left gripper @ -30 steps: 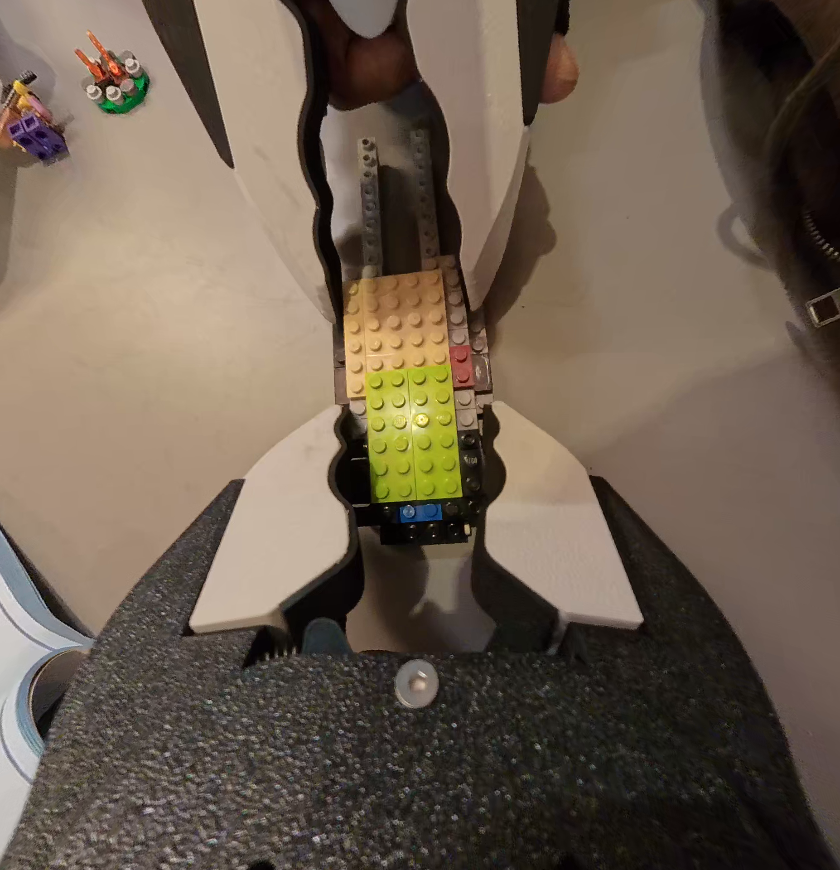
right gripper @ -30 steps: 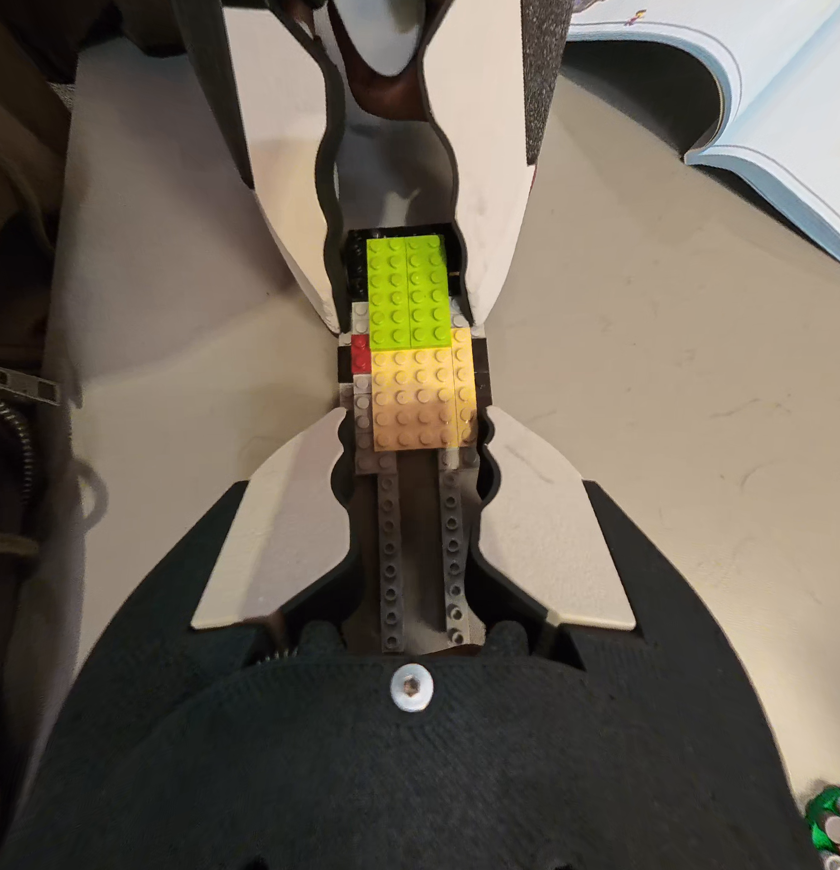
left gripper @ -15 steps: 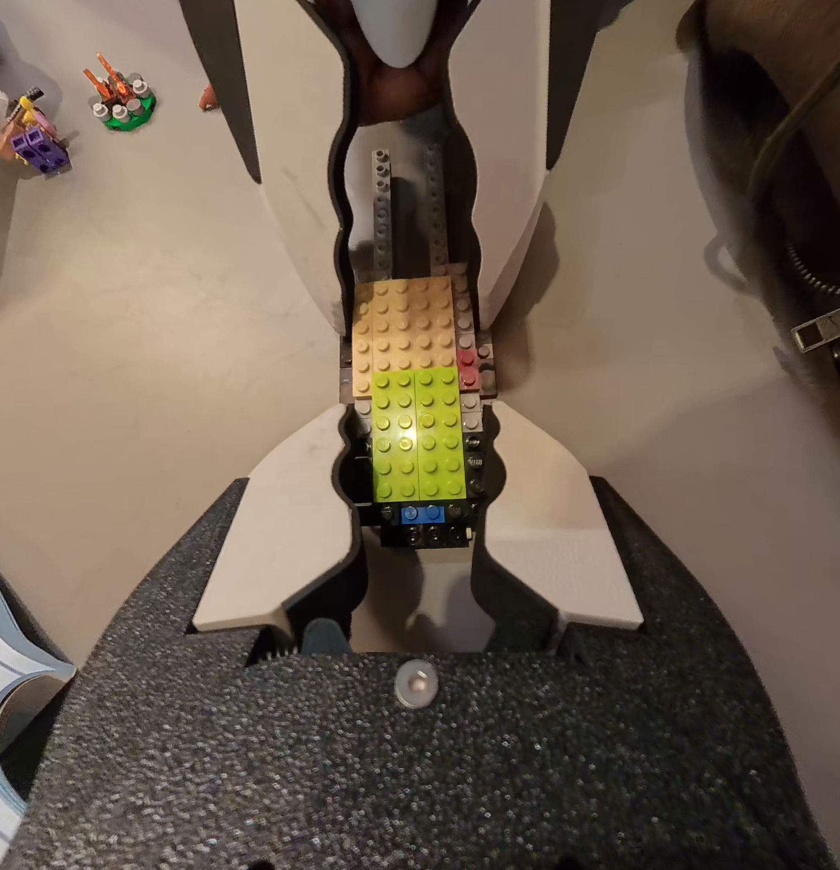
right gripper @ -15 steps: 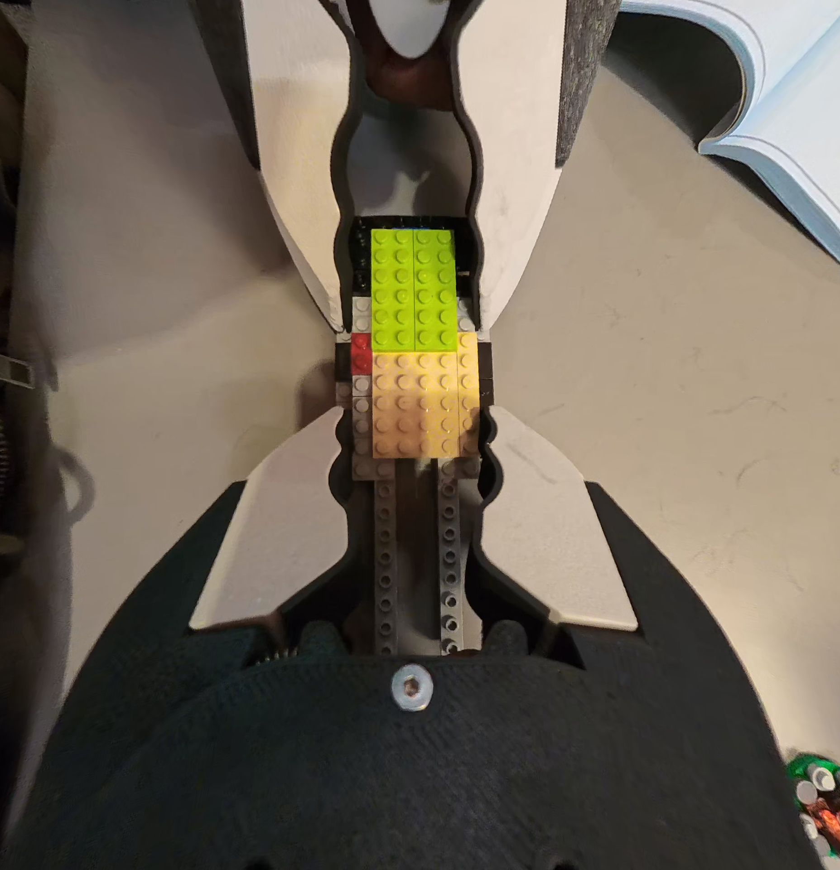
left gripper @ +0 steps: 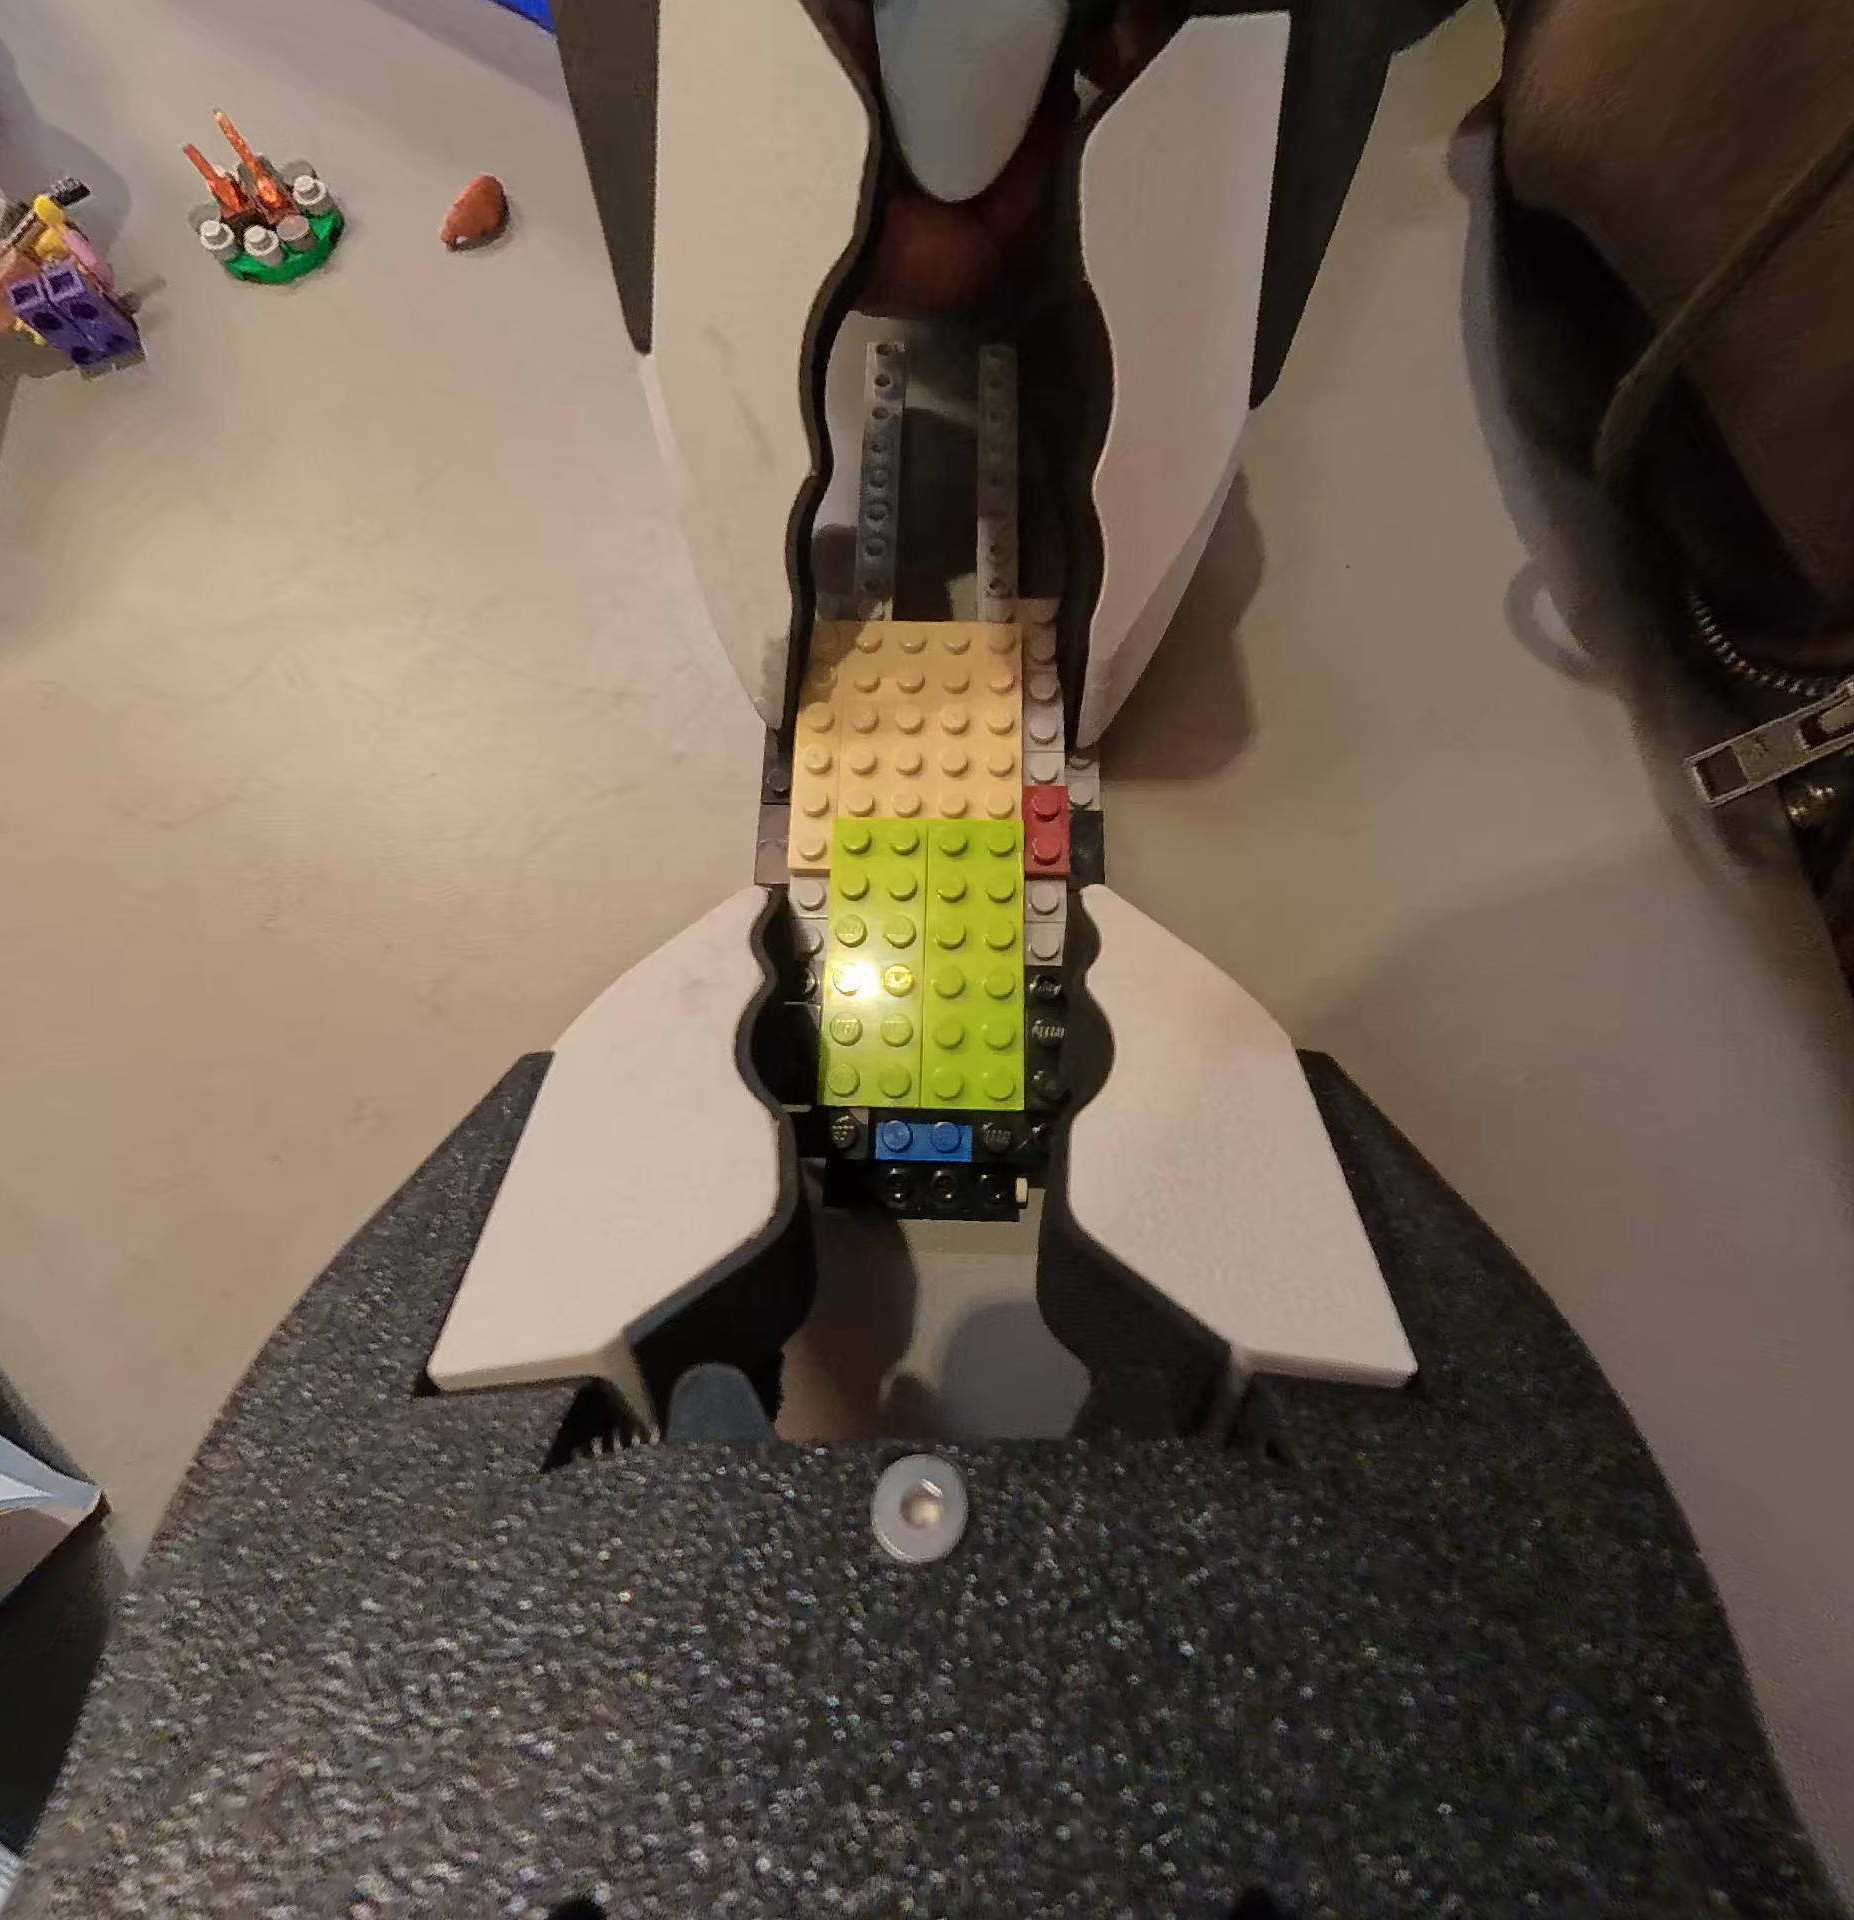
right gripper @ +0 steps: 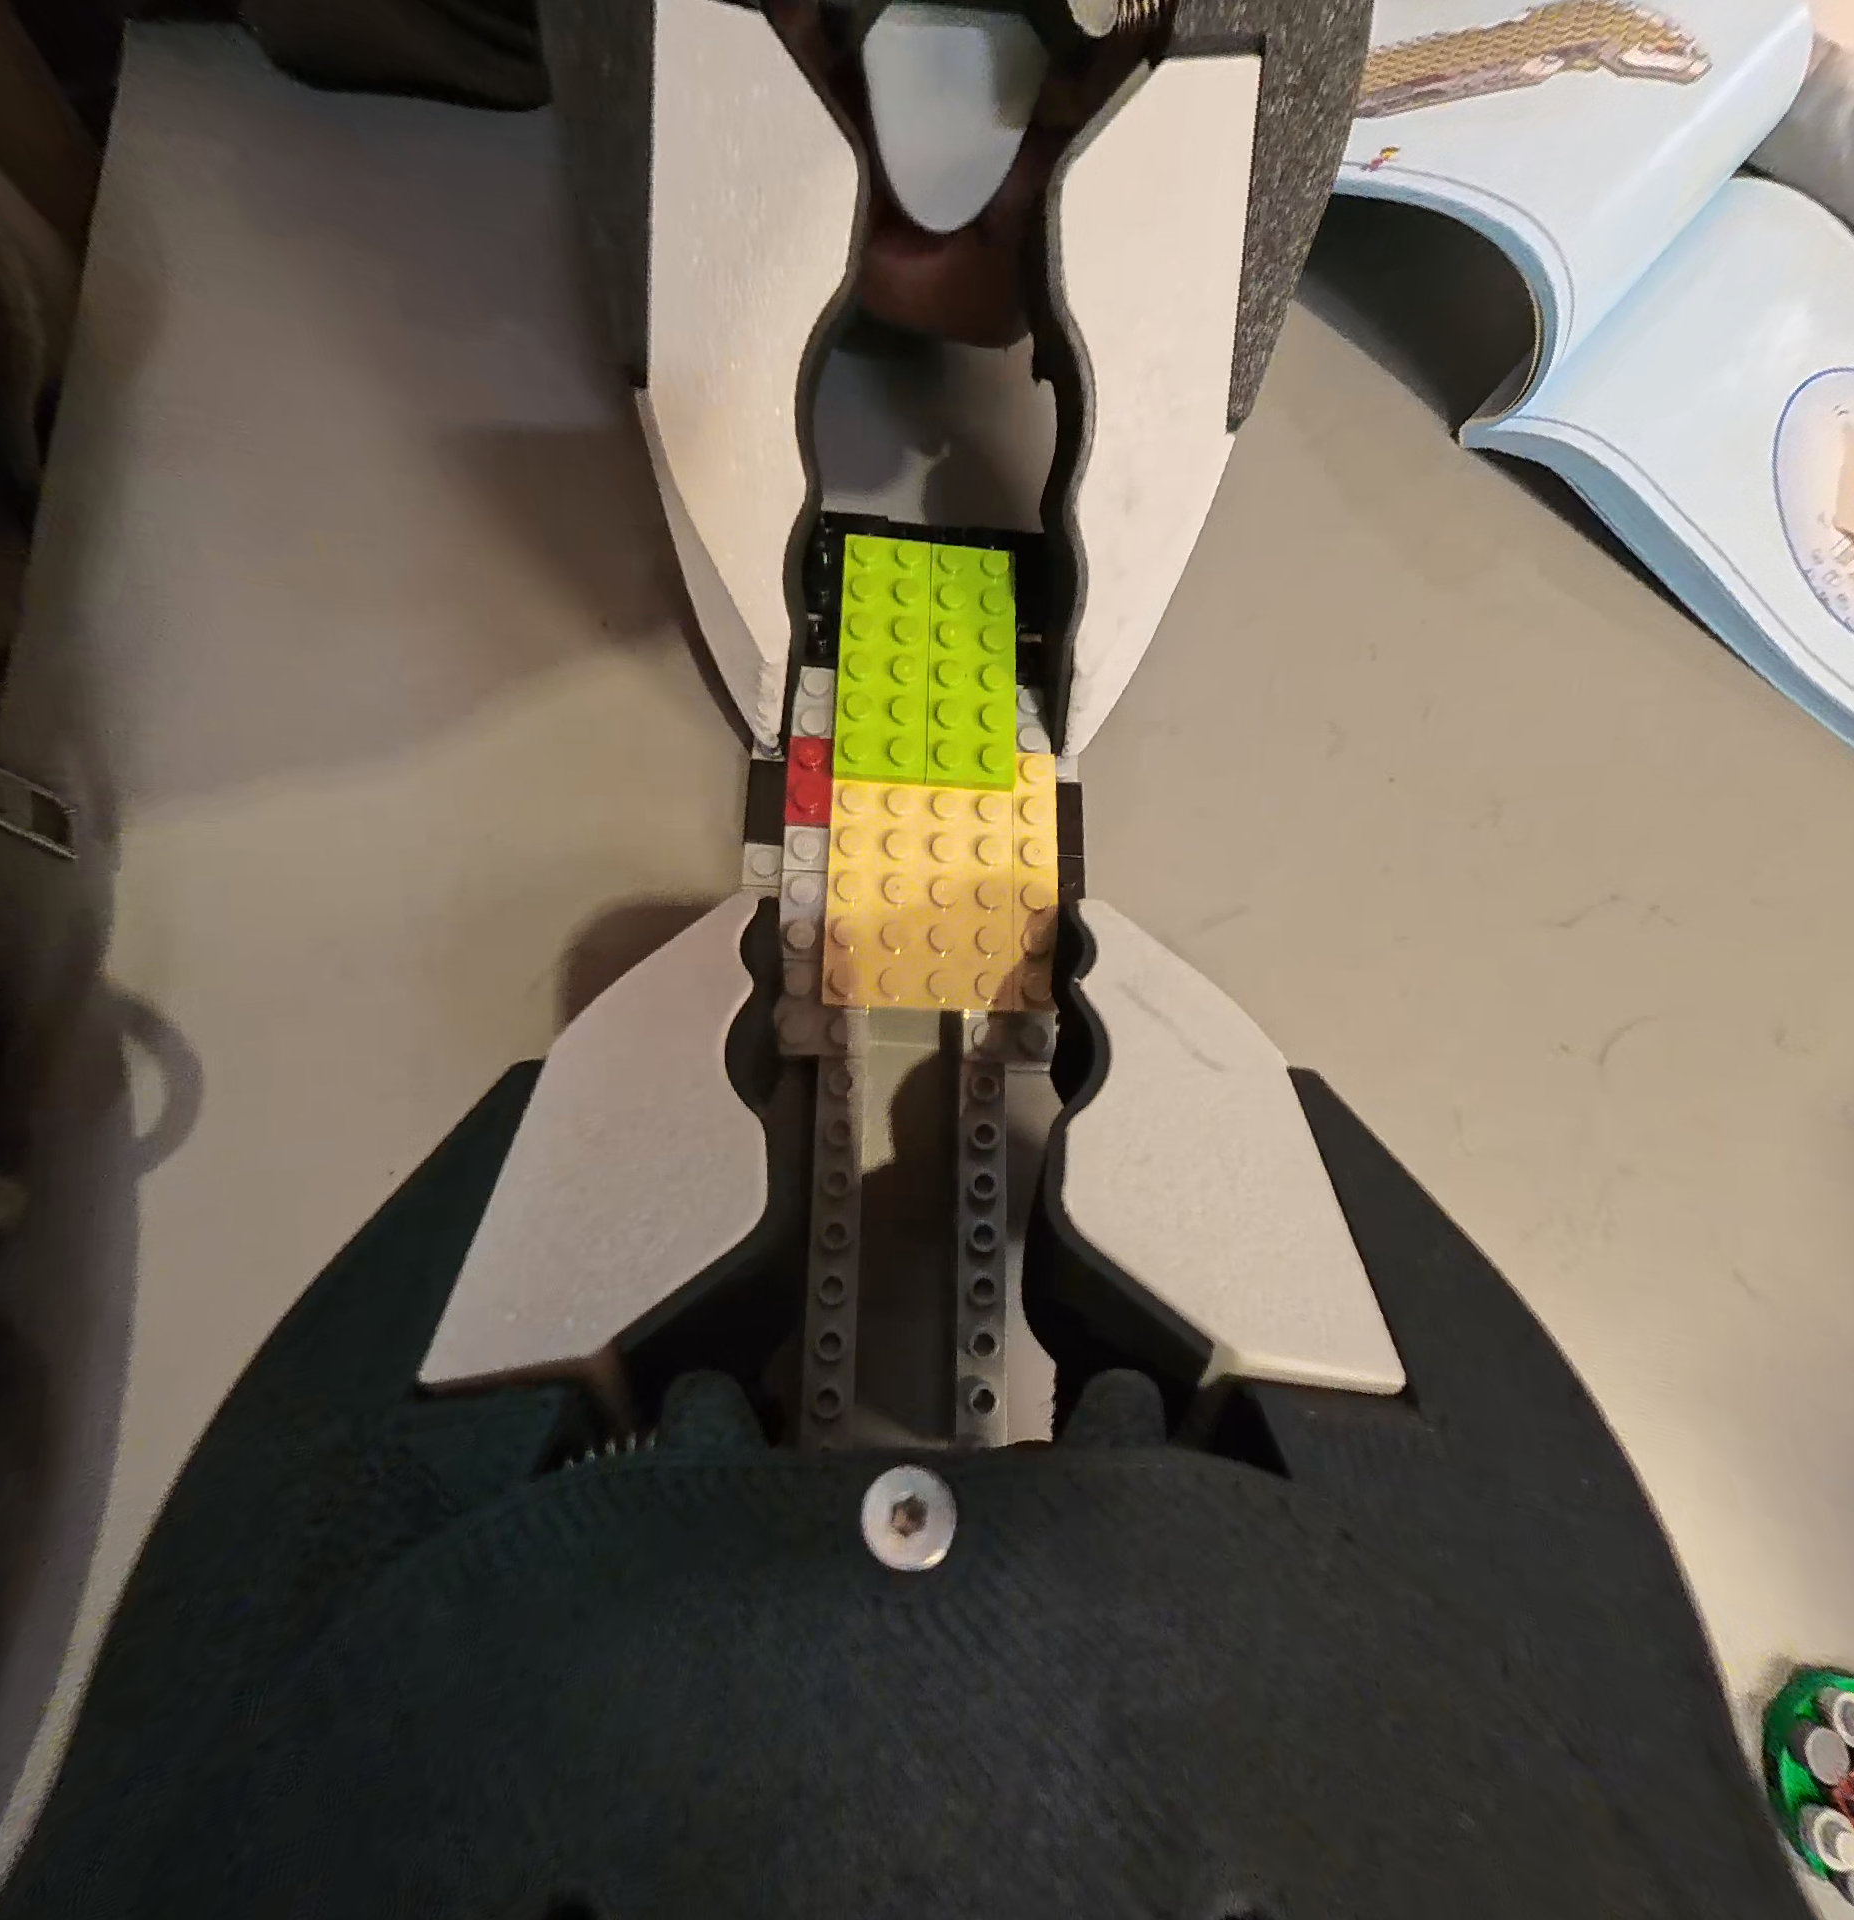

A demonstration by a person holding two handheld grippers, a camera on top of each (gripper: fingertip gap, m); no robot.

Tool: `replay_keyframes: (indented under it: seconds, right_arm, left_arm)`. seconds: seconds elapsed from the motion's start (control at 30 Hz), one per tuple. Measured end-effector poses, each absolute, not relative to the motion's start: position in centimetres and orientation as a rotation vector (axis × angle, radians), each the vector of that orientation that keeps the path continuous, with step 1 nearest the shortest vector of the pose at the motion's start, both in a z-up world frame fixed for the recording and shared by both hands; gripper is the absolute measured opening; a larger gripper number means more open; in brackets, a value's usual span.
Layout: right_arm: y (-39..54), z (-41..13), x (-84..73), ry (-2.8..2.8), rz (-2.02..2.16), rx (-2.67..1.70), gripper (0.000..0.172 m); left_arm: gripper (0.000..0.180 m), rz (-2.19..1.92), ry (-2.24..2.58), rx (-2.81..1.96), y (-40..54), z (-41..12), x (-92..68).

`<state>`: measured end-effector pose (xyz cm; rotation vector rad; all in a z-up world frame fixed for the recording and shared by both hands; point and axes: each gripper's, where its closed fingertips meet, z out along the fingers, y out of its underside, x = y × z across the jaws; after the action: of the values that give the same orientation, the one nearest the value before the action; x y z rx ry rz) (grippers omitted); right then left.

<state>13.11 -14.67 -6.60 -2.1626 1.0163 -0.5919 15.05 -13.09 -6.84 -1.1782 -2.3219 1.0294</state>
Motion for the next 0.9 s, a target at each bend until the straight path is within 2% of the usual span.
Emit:
replay_keyframes:
  seconds: [0.47,0.73,0.9]
  right_arm:
    - [-14.7,-6.2,13.1,0.966,-0.716,-2.181,0.051]
    - [-14.6,-5.9,12.5,0.989,-0.546,-2.119,0.049]
    - [-15.8,-4.5,12.7,1.086,-0.442,-1.978,0.036]
  left_arm:
    - [0.050,1.030,-2.318,-1.183,-13.1,-6.8,15.0]
    - [0.050,1.021,-2.296,-1.202,-12.8,-6.8,14.8]
    - [0.050,1.022,-2.295,-1.205,-12.8,-6.8,14.7]
